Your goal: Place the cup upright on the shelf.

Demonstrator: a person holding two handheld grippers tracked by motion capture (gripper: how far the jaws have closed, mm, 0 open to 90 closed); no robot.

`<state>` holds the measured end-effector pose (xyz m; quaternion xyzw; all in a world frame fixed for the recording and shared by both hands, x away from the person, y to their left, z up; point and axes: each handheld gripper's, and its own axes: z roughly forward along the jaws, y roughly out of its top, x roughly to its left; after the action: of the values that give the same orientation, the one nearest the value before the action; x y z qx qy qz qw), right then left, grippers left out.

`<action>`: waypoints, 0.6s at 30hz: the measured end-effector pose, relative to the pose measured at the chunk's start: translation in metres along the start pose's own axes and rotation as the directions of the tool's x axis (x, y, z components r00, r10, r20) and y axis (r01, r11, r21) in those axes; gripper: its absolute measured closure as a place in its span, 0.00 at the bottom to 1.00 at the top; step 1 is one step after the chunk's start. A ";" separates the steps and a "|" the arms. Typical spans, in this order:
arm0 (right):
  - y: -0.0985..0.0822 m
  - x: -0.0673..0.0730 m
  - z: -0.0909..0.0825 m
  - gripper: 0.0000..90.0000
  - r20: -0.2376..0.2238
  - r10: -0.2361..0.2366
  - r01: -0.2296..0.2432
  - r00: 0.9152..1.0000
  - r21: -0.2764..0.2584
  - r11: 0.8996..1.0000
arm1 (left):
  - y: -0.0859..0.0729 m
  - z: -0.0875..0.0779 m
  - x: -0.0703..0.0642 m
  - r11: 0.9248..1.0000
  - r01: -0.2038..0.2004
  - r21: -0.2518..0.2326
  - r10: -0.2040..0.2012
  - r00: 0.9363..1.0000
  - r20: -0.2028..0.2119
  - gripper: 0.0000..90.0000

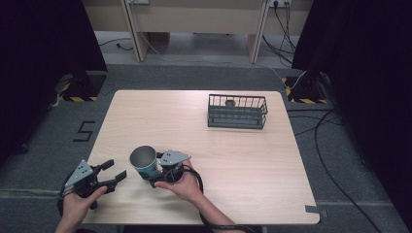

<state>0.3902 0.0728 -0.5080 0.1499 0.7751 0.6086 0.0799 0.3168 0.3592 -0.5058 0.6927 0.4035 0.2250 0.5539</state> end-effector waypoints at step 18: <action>0.012 -0.015 -0.025 0.20 0.058 0.006 -0.004 0.998 -0.047 0.999 | 0.000 -0.001 0.001 1.000 0.001 -0.003 -0.001 1.000 -0.008 0.27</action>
<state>0.3988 0.0474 -0.4908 0.1676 0.7577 0.6221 0.1045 0.3168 0.3603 -0.5057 0.6907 0.4056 0.2280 0.5536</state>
